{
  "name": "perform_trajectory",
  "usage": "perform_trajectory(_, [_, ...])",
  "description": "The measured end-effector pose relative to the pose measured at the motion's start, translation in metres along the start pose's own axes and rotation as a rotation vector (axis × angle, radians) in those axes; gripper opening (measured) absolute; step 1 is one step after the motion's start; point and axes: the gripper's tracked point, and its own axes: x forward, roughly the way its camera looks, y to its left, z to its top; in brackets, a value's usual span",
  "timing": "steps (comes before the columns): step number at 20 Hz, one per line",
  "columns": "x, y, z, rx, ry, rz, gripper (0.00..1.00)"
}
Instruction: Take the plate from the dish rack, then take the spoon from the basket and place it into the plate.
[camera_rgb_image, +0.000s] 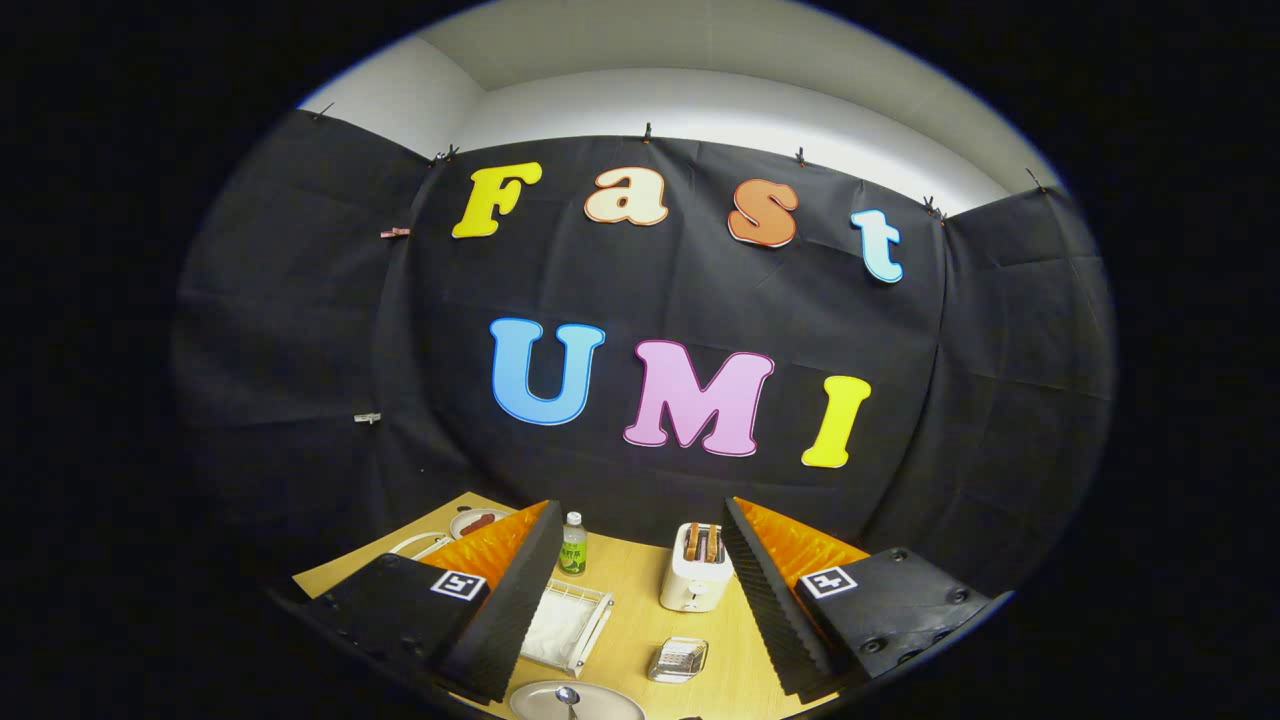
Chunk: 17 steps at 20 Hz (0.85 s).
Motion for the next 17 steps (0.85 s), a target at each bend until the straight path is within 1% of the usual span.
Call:
perform_trajectory(7, [-0.002, 0.009, -0.005, -0.009, 0.01, 0.012, 0.98])
perform_trajectory(17, [-0.008, 0.006, -0.013, -0.022, 0.026, -0.004, 0.98])
